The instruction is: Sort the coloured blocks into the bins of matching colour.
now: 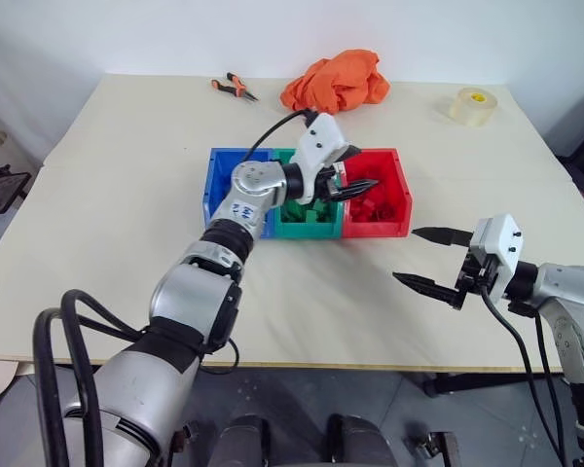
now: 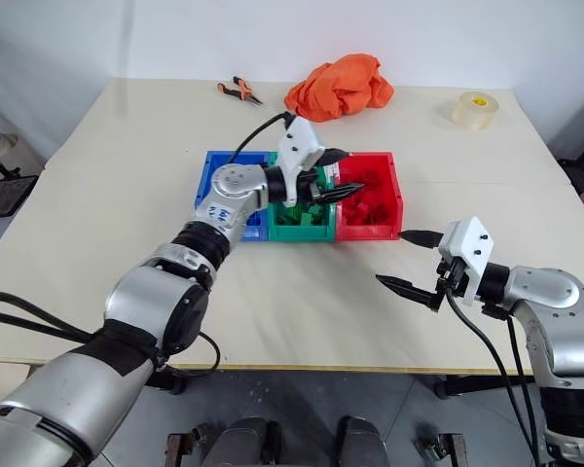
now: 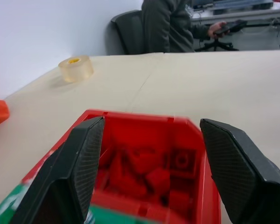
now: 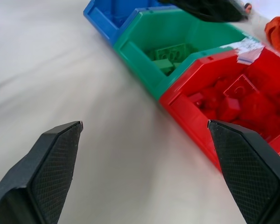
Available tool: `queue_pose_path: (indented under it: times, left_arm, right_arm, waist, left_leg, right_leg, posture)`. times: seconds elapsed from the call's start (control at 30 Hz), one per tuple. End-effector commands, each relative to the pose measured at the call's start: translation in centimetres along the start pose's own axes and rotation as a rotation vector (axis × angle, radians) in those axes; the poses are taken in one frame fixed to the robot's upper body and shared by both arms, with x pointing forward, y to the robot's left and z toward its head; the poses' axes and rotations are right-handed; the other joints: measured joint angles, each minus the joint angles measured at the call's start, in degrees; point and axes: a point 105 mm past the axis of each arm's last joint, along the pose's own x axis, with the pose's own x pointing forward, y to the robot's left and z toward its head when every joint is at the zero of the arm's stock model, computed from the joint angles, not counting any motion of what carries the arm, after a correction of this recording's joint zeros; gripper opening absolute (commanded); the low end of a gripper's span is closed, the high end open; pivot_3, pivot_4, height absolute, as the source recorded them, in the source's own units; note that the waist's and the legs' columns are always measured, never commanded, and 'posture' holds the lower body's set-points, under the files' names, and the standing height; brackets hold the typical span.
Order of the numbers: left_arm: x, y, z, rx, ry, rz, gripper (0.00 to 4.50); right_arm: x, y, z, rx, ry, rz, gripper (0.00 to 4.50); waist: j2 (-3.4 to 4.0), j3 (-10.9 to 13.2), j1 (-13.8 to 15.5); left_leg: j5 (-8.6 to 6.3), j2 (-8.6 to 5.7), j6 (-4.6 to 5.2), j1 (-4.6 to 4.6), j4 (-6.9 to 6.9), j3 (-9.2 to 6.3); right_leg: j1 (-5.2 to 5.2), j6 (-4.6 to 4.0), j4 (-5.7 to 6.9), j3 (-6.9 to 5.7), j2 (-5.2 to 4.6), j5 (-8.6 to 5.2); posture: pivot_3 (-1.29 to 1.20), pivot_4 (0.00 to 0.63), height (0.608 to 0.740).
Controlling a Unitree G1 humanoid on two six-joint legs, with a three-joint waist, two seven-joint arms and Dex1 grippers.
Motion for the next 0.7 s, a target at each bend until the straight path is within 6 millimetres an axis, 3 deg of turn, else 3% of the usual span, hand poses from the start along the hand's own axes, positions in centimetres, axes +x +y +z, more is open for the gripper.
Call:
queue_pose_path:
  times: [0.03, 0.1, 0.23, 0.4, 0.57, 0.7]
  left_arm:
    - [-3.0, 0.2, 1.7, 0.027, -0.061, -0.101, 3.49]
    - [-6.0, 0.1, 1.0, 0.024, -0.019, -0.125, 3.49]
    - [-13.6, -1.4, -0.6, -0.002, 0.068, -0.075, 3.49]
    - [-20.3, -2.8, -1.8, -0.052, 0.14, 0.069, 3.49]
    - [-24.9, -3.4, -2.4, -0.113, 0.196, 0.197, 3.49]
    - [-26.5, -3.4, -2.5, -0.125, 0.21, 0.256, 3.49]
  right_arm:
    - [-0.1, -0.7, 0.9, -0.045, -0.023, 0.014, 4.5]
    - [0.1, -1.4, 0.8, -0.045, -0.022, 0.024, 4.5]
    - [0.2, -2.3, -0.2, -0.044, 0.008, 0.062, 4.5]
    - [-0.1, -3.4, -1.4, -0.036, 0.047, 0.096, 4.5]
    - [0.0, -4.2, -1.8, -0.035, 0.058, 0.107, 4.5]
    - [0.2, -4.6, -1.8, -0.036, 0.058, 0.112, 4.5]
  waist:
    - [0.01, 0.0, -0.11]
    - [0.01, -0.01, -0.11]
    - [0.07, -0.04, -1.57]
    - [0.03, -0.02, -0.98]
    - [0.04, -0.02, -0.64]
    - [0.05, -0.02, -0.67]
  left_leg:
    - [0.0, 0.02, 0.0, 0.0, 0.0, 0.01]
    - [0.0, 0.07, 0.0, 0.0, 0.0, 0.05]
    - [0.0, 0.21, -0.01, 0.09, -0.05, 0.05]
    - [0.0, 0.18, 0.01, 0.02, 0.13, -0.22]
    - [-0.01, 0.13, 0.02, 0.05, 0.09, -0.42]
    - [-0.01, 0.13, 0.02, 0.05, 0.09, -0.4]
  right_leg:
    - [0.0, 0.0, 0.01, -0.01, 0.0, 0.0]
    - [-0.04, 0.0, 0.04, -0.01, 0.02, 0.0]
    - [-0.08, -0.01, 0.15, 0.07, 0.01, 0.0]
    - [0.02, -0.01, 0.22, 0.07, -0.06, 0.0]
    - [0.16, -0.01, 0.16, 0.04, -0.13, 0.0]
    - [0.16, -0.01, 0.15, 0.02, -0.13, 0.0]
  posture:
    - [0.0, 0.15, 0.74]
    - [0.0, 0.15, 0.74]
    - [0.0, 0.15, 0.74]
    - [0.0, 0.15, 0.74]
    - [0.0, 0.15, 0.74]
    - [0.0, 0.15, 0.74]
